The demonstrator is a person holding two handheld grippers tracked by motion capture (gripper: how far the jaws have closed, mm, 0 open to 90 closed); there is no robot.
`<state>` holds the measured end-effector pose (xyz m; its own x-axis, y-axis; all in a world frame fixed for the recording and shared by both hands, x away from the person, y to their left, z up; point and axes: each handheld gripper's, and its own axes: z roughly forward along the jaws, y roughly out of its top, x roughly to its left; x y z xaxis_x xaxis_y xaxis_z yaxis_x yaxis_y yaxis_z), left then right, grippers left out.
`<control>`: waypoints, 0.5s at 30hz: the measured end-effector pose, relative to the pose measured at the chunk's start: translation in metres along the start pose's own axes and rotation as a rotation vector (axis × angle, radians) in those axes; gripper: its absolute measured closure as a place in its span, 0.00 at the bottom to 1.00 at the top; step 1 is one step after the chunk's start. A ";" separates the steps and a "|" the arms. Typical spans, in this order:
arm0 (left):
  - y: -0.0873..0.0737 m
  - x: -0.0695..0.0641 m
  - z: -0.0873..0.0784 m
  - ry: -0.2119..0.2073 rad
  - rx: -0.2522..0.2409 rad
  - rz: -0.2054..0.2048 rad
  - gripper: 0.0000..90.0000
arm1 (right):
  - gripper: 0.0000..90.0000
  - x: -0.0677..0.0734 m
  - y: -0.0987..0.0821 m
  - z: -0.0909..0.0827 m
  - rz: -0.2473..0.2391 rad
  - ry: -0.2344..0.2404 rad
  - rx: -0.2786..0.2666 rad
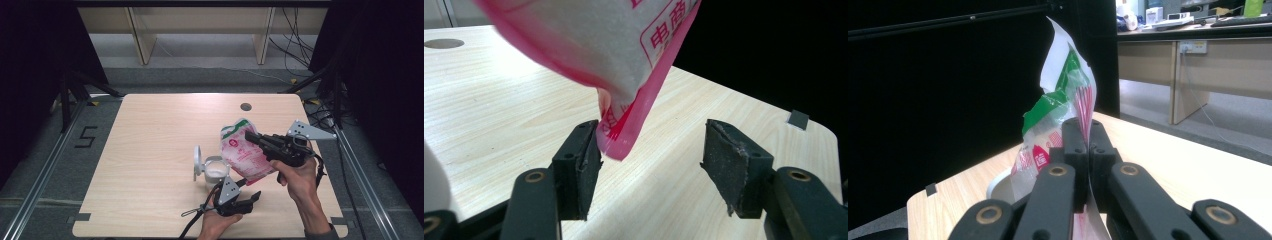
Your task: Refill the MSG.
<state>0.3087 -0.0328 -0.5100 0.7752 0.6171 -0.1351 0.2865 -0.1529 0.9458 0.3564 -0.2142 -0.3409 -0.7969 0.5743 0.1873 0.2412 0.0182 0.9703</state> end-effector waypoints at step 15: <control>0.005 -0.005 -0.025 -0.040 -0.024 0.019 0.40 | 1.00 -0.011 -0.006 -0.008 0.027 -0.030 -0.024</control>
<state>0.2923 -0.0175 -0.4971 0.8024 0.5829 -0.1282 0.2581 -0.1452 0.9552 0.3597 -0.2270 -0.3477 -0.7736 0.5983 0.2091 0.2486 -0.0170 0.9685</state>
